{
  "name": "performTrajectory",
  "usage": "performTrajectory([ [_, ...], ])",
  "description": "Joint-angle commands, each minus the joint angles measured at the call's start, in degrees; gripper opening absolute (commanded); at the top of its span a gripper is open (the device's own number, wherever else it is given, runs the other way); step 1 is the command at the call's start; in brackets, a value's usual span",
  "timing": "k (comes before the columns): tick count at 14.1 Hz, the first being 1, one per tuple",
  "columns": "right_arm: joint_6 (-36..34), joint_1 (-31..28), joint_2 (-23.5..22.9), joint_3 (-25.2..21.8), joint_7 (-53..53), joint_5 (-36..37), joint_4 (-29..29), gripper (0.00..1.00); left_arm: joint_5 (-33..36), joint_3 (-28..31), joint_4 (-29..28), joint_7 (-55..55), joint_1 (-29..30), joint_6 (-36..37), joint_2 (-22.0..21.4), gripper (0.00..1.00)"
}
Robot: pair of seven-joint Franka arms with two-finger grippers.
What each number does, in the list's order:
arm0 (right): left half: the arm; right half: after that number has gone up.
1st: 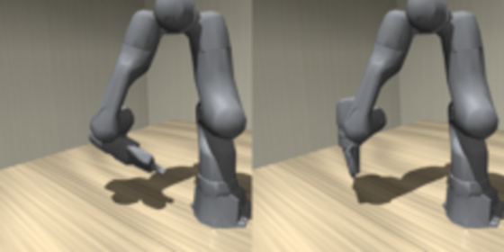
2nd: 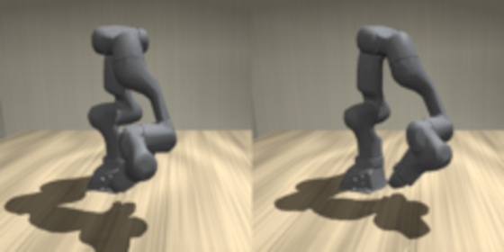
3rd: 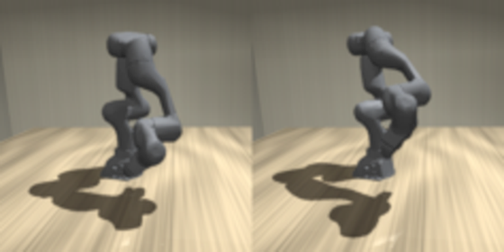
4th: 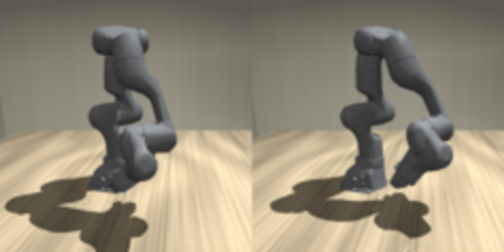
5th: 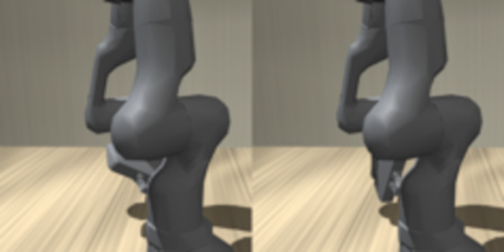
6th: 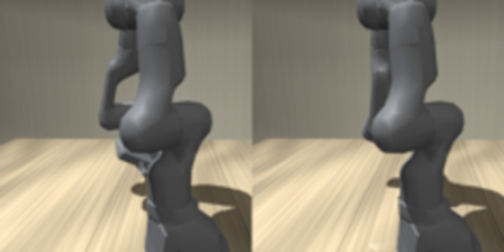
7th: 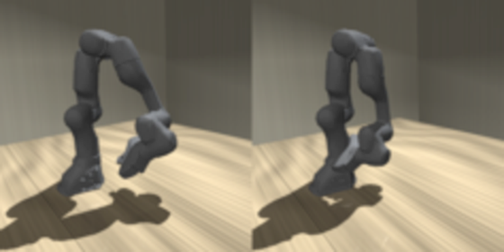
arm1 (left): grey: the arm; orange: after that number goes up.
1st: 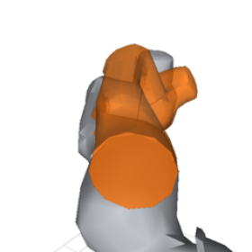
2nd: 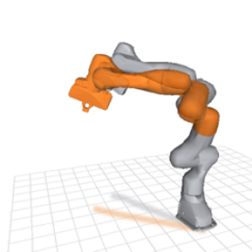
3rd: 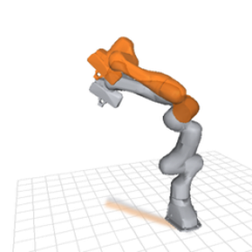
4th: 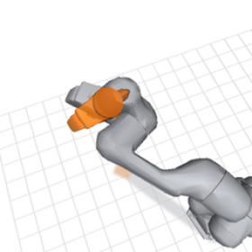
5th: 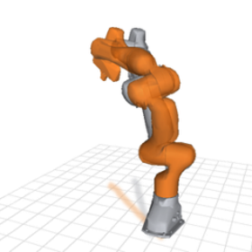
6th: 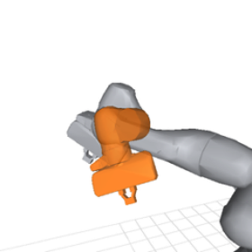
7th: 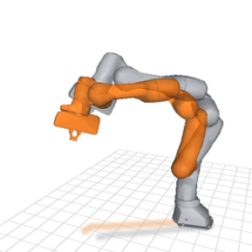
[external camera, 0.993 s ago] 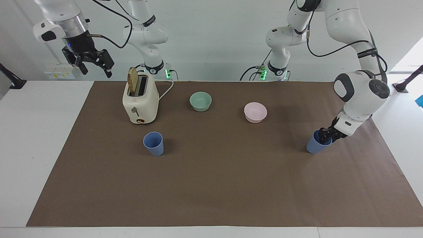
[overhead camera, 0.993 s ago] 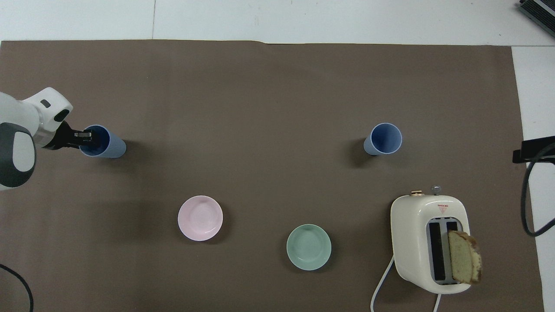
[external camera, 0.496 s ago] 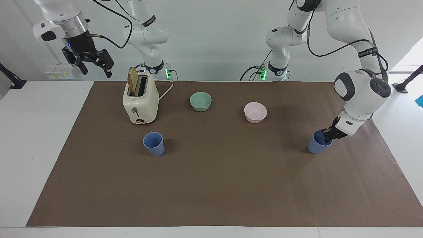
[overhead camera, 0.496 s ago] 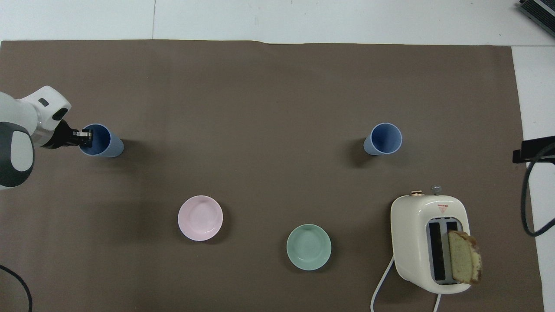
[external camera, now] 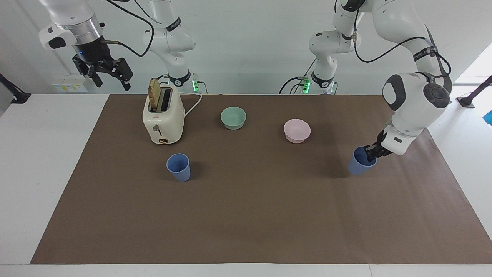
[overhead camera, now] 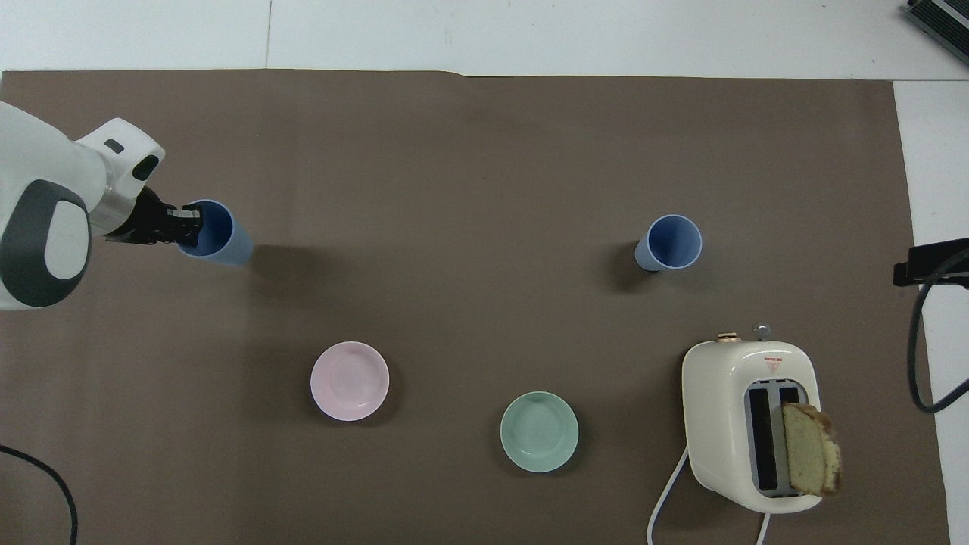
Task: Stack blue cups with both arms
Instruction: 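Slide the blue cup with the left gripper toward the table center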
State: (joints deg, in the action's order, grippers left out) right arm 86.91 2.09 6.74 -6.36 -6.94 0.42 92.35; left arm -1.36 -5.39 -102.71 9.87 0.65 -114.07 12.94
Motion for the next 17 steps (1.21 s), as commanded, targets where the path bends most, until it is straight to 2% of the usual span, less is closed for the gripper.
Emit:
performTrajectory([
  [1,1.07,-0.25,1.09,0.12,1.06,0.02,1.52,1.0,0.48,0.65,0.23,7.86,-6.16,1.92,-1.42,0.0],
  [5,1.07,-0.25,1.09,0.12,1.06,0.02,1.52,1.0,-1.54,0.39,0.23,16.22,-13.29,2.01,-1.87,0.0],
  [11,1.07,-0.25,1.09,0.12,1.06,-0.07,1.52,1.0,-3.92,0.38,-0.82,20.8,-20.58,-0.45,-2.13,0.0],
  [17,1.07,-0.25,1.09,0.12,1.06,0.02,1.52,1.0,-3.92,0.47,-2.66,21.06,-22.27,-7.3,0.24,0.0],
])
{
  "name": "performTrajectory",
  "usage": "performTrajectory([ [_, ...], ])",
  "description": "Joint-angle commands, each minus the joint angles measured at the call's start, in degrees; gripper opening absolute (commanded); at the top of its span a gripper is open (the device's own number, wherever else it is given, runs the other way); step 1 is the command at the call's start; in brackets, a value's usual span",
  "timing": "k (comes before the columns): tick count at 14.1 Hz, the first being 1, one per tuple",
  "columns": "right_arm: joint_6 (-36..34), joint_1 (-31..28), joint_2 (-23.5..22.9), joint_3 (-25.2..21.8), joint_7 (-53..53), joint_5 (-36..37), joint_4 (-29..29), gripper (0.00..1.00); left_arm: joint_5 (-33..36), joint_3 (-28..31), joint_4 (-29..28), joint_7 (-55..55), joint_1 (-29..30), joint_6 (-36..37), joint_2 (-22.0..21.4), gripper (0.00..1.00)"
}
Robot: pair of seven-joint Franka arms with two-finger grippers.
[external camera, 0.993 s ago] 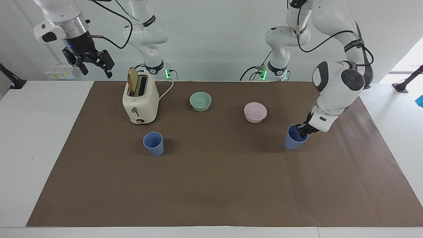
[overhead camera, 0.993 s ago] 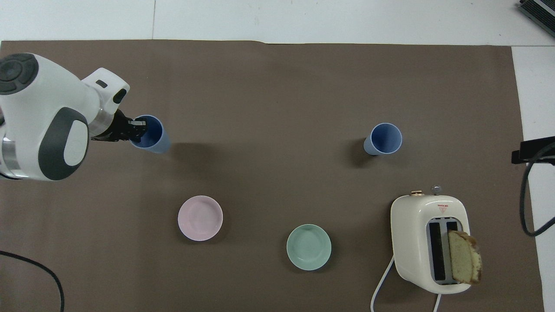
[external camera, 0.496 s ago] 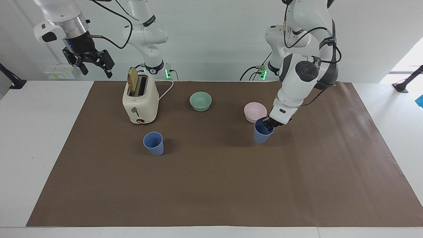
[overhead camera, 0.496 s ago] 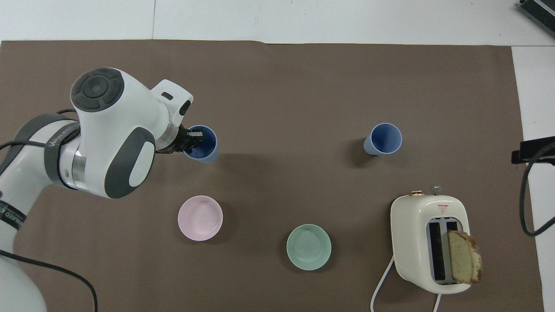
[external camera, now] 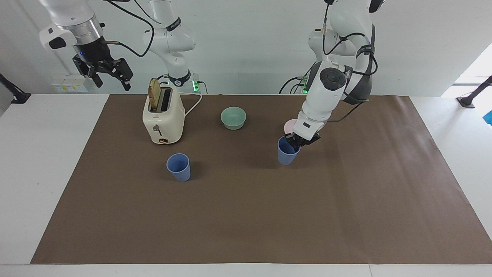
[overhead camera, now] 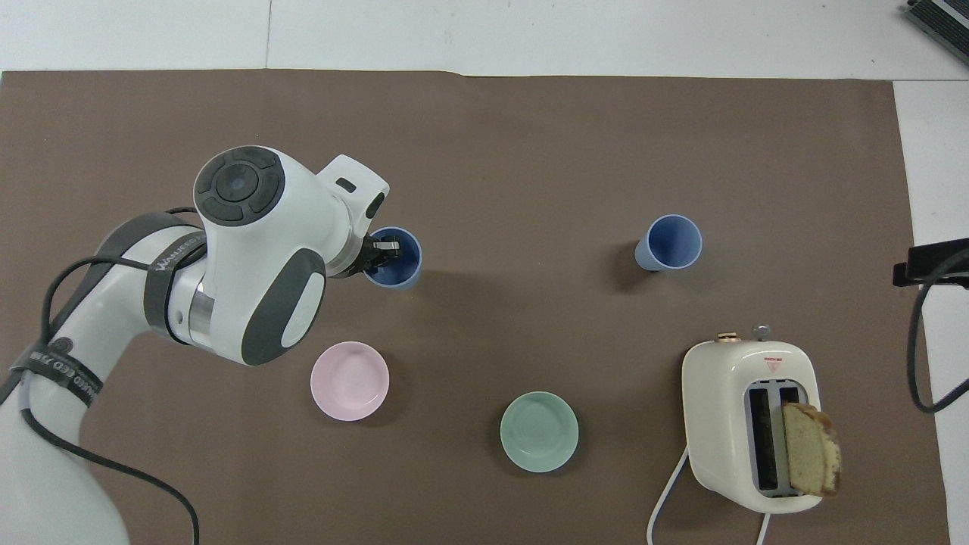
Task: Stack blue cups with both arms
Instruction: 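Slide the blue cup with the left gripper toward the table center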
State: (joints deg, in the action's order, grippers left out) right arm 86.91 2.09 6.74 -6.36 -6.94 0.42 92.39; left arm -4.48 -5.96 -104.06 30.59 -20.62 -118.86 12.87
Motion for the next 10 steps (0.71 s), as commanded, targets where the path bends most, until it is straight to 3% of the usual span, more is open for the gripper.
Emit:
performTrajectory([
  [1,1.07,-0.24,1.09,0.12,1.05,-0.07,1.48,1.0,-0.79,1.03,-1.32,0.35,-1.18,-4.0,1.71,0.0],
  [10,1.07,-0.51,1.17,0.12,1.05,0.02,1.92,1.0,-0.88,0.95,-2.64,3.25,-4.7,-6.47,2.86,0.0],
])
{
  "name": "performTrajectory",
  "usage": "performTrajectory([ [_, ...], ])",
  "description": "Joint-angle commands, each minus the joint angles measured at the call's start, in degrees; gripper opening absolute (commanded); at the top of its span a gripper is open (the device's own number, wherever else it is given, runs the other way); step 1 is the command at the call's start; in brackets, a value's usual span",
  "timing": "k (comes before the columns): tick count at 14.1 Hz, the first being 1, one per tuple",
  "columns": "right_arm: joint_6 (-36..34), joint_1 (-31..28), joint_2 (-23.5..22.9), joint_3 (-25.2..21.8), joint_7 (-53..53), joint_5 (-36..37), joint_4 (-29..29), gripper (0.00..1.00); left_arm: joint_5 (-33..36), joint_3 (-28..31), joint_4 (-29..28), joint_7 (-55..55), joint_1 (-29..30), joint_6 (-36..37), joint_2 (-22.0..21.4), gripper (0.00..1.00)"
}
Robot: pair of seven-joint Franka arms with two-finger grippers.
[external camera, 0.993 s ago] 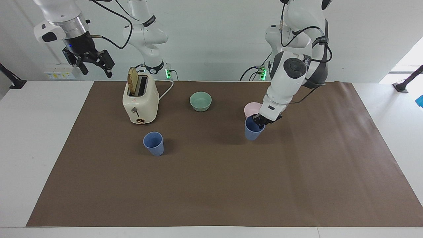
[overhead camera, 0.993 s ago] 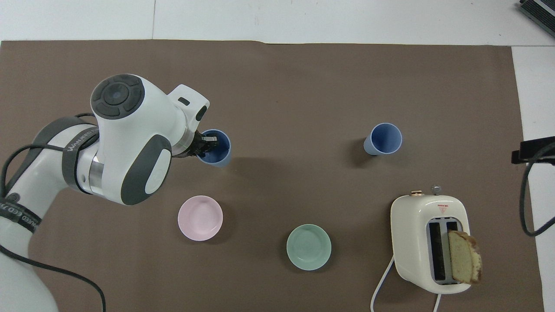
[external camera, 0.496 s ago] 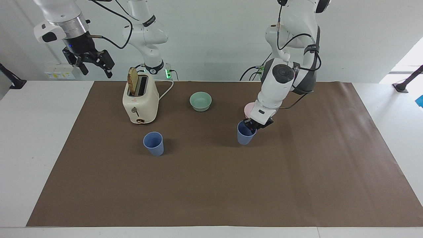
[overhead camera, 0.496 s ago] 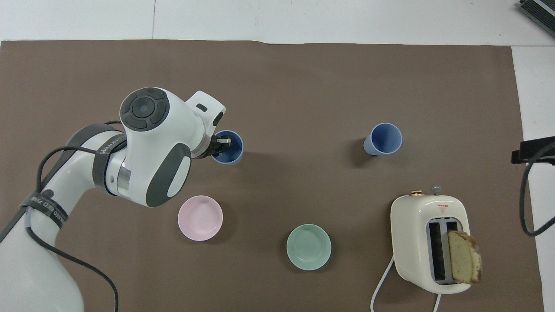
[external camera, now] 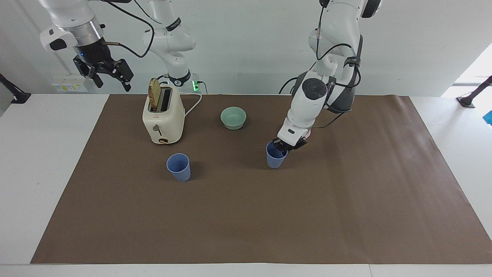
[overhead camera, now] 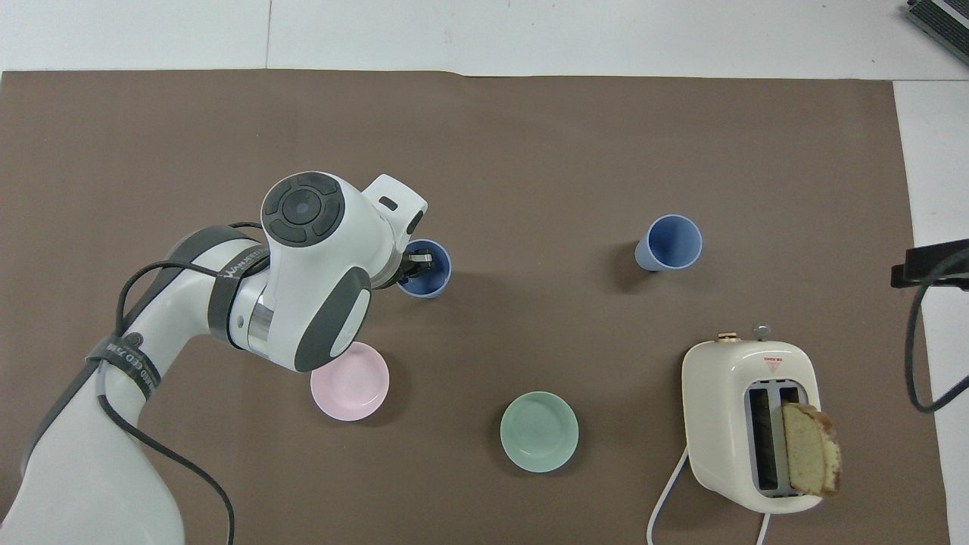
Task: Stack blue cups with both arms
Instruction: 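Slide the blue cup with the left gripper toward the table center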
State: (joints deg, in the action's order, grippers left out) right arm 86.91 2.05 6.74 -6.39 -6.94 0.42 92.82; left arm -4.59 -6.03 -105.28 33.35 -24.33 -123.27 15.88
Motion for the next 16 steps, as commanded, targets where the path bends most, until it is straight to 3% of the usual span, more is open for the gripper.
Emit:
performTrajectory([
  [1,1.07,-0.47,1.17,0.15,1.06,0.02,1.49,1.0,-0.77,1.02,-1.5,0.05,-0.81,-2.15,-0.24,0.0],
  [6,1.16,-0.47,1.17,0.15,1.06,0.01,1.49,1.0,-0.77,1.11,-2.12,-0.3,-0.81,-3.56,0.38,0.0],
  [7,1.07,-0.47,1.17,0.15,1.06,0.02,1.49,1.0,-0.77,1.02,-2.03,-0.56,-0.63,-3.56,0.38,0.14],
  [8,1.16,-0.47,1.17,0.15,1.06,0.02,1.49,1.0,-0.77,1.11,-2.03,-0.57,-0.63,-3.56,0.38,0.62],
  [9,1.07,-0.47,1.17,0.15,1.06,0.02,1.49,1.0,-0.77,1.11,-2.03,-0.48,-0.72,-3.21,0.38,0.79],
  [13,1.25,-0.39,1.17,0.15,1.06,0.02,1.49,1.0,-0.68,1.2,-1.86,-0.39,-0.72,-2.42,0.38,0.86],
  [16,3.26,0.05,0.21,0.33,1.58,0.02,1.58,1.0,-0.16,1.28,-0.2,-0.74,-0.11,3.1,-1.19,0.9],
])
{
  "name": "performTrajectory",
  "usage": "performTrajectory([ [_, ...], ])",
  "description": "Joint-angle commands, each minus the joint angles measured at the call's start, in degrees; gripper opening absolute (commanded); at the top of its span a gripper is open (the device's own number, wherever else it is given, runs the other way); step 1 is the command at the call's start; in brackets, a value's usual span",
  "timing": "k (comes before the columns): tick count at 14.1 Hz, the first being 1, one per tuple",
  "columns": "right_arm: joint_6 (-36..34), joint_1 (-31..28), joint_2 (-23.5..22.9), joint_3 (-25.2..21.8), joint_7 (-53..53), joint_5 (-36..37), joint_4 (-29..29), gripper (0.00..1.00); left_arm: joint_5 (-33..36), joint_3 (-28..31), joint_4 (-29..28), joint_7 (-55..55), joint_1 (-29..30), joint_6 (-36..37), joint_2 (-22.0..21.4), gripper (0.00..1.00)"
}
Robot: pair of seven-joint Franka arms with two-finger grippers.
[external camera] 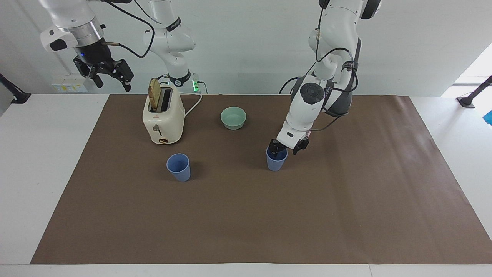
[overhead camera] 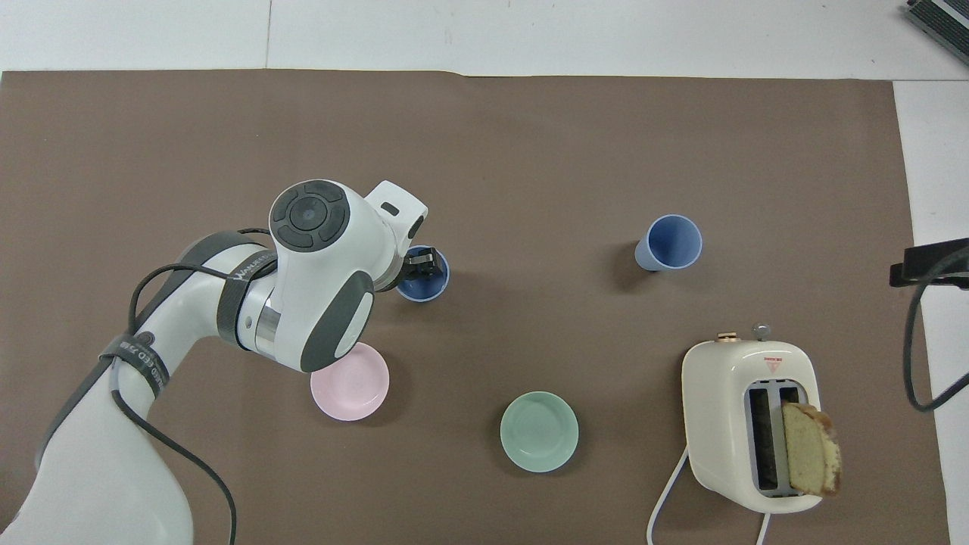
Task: Stack blue cups with both arms
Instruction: 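Release the cup and withdraw the left gripper while the right gripper reaches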
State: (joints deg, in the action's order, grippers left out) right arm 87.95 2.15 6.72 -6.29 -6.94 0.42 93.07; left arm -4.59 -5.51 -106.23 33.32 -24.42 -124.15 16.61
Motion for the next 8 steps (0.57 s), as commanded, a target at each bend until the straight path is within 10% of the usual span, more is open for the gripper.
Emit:
performTrajectory([
  [1,3.36,-0.04,-0.47,0.31,1.76,-0.07,1.5,1.0,-0.16,1.03,2.59,-1.41,-0.01,7.05,-2.28,0.93],
  [8,13.73,0.13,-6.88,4.62,1.93,-1.04,2.3,1.0,-0.68,1.38,11.82,-9.05,6.83,24.29,-10.02,1.0],
])
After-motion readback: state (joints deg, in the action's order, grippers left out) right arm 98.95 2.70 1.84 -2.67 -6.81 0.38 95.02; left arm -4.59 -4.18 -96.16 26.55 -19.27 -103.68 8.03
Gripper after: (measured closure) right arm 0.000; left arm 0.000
